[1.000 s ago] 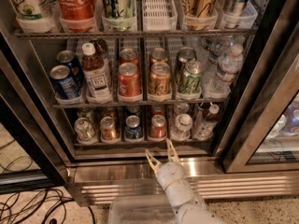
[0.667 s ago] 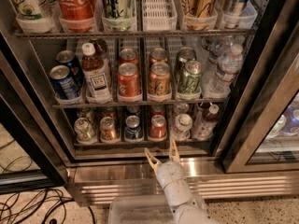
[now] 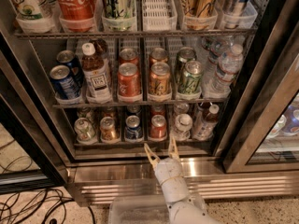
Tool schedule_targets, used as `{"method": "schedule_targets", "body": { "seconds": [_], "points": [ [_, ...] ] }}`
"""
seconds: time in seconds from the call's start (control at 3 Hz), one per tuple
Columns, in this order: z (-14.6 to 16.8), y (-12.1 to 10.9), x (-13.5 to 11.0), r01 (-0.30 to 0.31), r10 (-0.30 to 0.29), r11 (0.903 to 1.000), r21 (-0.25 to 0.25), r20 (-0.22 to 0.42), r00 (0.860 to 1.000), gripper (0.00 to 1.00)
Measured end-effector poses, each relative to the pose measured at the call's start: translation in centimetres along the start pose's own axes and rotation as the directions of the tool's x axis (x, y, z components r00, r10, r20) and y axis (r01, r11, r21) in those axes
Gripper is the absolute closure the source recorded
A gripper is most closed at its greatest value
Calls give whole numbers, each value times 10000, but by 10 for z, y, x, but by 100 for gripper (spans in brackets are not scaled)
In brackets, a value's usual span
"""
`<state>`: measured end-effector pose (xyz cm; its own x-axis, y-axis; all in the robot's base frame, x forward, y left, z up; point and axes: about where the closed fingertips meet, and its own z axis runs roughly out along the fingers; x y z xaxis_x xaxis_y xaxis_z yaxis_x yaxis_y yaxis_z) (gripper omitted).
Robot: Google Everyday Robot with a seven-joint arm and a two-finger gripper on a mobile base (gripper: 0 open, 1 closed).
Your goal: Pick coke can from bottom shelf of fridge
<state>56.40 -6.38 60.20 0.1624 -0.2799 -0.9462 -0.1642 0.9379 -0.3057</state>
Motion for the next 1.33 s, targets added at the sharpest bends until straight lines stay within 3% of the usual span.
{"method": "schedule_targets", "body": {
  "seconds": [1.33],
  "points": [
    [37,-3,15,-703,689,9973,-202,-629,9956,35]
  ]
}}
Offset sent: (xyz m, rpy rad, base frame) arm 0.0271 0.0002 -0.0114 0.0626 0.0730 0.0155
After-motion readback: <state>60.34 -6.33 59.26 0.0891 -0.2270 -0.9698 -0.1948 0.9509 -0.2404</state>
